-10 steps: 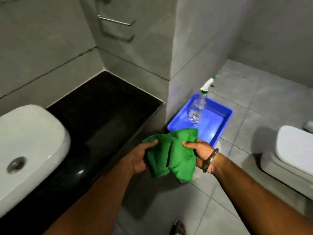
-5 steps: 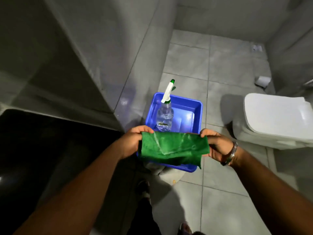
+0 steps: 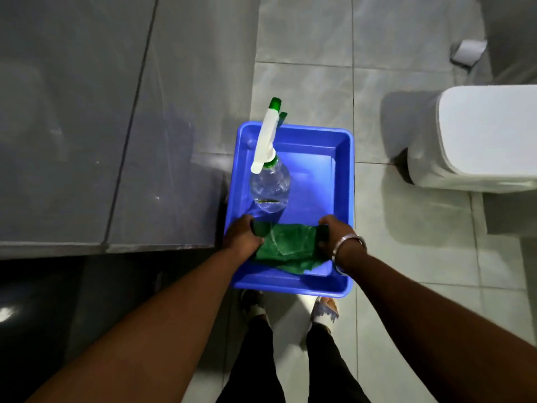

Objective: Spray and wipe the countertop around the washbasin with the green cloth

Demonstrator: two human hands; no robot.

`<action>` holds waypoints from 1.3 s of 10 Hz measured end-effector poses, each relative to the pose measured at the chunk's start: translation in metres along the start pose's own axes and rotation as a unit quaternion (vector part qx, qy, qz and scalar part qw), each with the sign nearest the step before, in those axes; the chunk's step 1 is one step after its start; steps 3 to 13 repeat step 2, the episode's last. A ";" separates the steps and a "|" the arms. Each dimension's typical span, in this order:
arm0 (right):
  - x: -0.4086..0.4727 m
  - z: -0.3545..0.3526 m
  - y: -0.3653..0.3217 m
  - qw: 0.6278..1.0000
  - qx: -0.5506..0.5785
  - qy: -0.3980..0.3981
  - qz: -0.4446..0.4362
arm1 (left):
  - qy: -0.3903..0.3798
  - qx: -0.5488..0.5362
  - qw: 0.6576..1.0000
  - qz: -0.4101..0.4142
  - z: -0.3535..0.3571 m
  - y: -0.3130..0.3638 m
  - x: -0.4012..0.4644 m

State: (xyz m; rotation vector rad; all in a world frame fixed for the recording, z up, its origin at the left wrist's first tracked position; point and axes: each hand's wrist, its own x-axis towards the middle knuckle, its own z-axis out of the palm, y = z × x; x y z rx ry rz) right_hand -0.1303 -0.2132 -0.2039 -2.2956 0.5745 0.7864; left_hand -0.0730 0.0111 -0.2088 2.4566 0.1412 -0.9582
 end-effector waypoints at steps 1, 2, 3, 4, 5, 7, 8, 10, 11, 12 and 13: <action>-0.008 0.002 -0.012 0.992 -0.118 -0.001 -0.035 | 0.017 0.106 0.994 0.031 0.004 0.010 -0.026; -0.037 -0.005 -0.019 0.980 -0.175 0.046 -0.081 | 0.031 0.176 0.978 0.103 0.004 0.024 -0.067; -0.037 -0.005 -0.019 0.980 -0.175 0.046 -0.081 | 0.031 0.176 0.978 0.103 0.004 0.024 -0.067; -0.037 -0.005 -0.019 0.980 -0.175 0.046 -0.081 | 0.031 0.176 0.978 0.103 0.004 0.024 -0.067; -0.037 -0.005 -0.019 0.980 -0.175 0.046 -0.081 | 0.031 0.176 0.978 0.103 0.004 0.024 -0.067; -0.037 -0.005 -0.019 0.980 -0.175 0.046 -0.081 | 0.031 0.176 0.978 0.103 0.004 0.024 -0.067; -0.037 -0.005 -0.019 0.980 -0.175 0.046 -0.081 | 0.031 0.176 0.978 0.103 0.004 0.024 -0.067; -0.037 -0.005 -0.019 0.980 -0.175 0.046 -0.081 | 0.031 0.176 0.978 0.103 0.004 0.024 -0.067; -0.037 -0.005 -0.019 0.980 -0.175 0.046 -0.081 | 0.031 0.176 0.978 0.103 0.004 0.024 -0.067; -0.037 -0.005 -0.019 0.980 -0.175 0.046 -0.081 | 0.031 0.176 0.978 0.103 0.004 0.024 -0.067; -0.037 -0.005 -0.019 0.980 -0.175 0.046 -0.081 | 0.031 0.176 0.978 0.103 0.004 0.024 -0.067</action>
